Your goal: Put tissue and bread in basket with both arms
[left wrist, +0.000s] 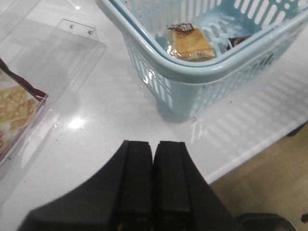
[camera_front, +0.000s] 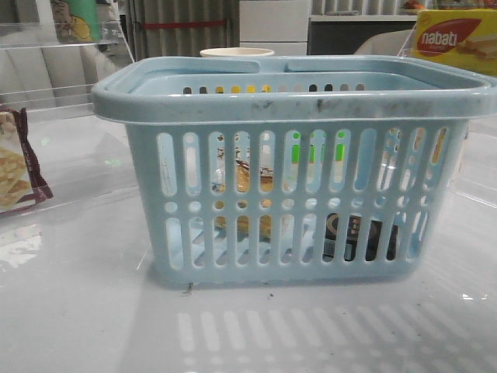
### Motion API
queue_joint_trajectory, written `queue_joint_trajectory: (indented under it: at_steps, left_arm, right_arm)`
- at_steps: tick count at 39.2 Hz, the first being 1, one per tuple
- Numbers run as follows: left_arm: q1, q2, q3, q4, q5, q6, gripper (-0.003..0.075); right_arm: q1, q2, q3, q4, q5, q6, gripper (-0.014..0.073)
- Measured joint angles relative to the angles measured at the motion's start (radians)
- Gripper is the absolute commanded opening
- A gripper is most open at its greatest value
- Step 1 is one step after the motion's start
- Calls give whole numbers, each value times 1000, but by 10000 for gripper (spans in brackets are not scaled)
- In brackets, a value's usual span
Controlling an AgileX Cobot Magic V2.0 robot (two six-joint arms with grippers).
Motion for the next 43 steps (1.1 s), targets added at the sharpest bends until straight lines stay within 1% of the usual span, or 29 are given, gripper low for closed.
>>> queue_joint_trajectory:
  at_steps: [3,7,10,16,20,28,36,43]
  left_arm:
    - [57,-35,32,-14,-55,12,100]
    - [135,-100,99,-81,-153,109,99]
    - [192,-152,160,-123,-221,148,99]
    - [329,-269,312,-141,-344,169,99]
    - [401,-356,423,-139,-430,171,99]
    - [488,-548,649,-137,-594,175,99]
    - [518,-692,838,-137,-770,175,99]
    - [537,-713,847,-137,-788,175,99]
  right_arm:
    - [0,0,0,0,0,0,57]
    - [0,0,0,0,0,0,57]
    - [0,0,0,0,0,0,57]
    - [0,0,0,0,1,0,57]
    - [0,0,0,0,2,2,57]
    - [0,0,0,0,4,2,57]
    - [0,0,0,0,7,2,57]
    - [0,0,0,0,7,2,57]
